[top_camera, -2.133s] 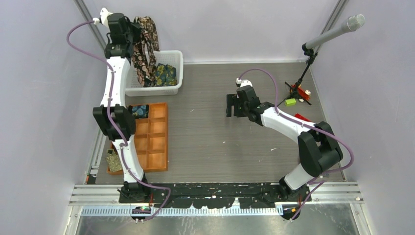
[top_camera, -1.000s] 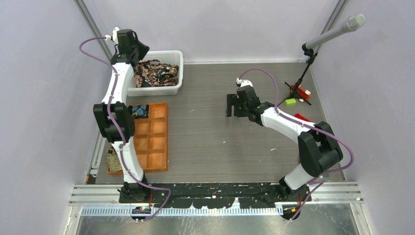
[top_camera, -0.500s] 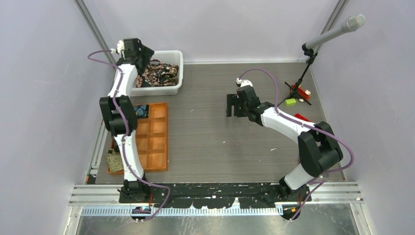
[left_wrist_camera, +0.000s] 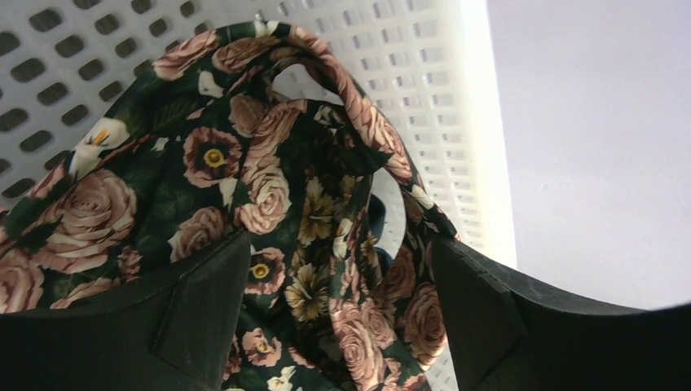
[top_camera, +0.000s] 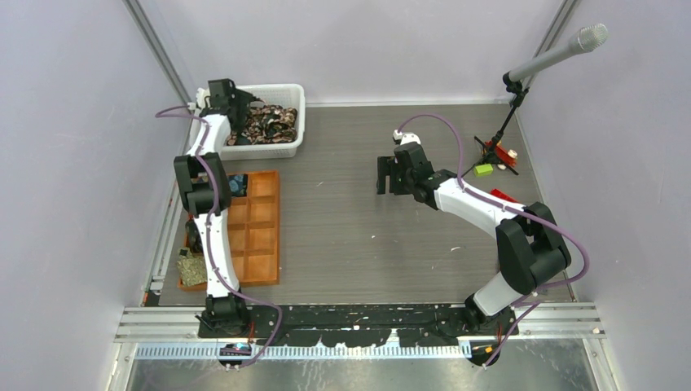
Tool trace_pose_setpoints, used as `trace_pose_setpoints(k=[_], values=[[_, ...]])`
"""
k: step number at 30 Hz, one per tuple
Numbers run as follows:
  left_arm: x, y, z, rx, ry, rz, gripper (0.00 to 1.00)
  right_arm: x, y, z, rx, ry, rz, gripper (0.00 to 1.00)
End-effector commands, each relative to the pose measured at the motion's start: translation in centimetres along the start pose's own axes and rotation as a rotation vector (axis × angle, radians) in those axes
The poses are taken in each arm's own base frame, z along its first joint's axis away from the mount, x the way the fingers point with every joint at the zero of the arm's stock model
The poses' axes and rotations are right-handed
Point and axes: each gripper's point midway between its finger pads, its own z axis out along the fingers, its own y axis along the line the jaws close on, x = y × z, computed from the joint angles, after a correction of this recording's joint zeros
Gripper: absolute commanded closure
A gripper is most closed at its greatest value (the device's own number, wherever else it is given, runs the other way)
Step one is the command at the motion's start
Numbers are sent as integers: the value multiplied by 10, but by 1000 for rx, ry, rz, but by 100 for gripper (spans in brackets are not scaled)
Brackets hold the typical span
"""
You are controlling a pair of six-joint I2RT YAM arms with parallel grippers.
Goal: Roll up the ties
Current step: Pick up the tie from the bin.
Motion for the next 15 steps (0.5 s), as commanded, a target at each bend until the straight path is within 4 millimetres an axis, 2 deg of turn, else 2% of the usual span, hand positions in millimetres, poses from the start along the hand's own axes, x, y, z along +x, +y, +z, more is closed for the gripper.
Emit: trace_pose_setpoints(k=[1,7,15], values=[[-29,-47,-11,153,-62,-54,18,-22,7,-6,-25,-64,12,18],[-49,-58,-29,199,-115,-89,21,-22,7,-6,-24,-61,13,18],[-63,-73,-36,225,-145,-97,21,-22,6,-6,-23,-61,14,18]])
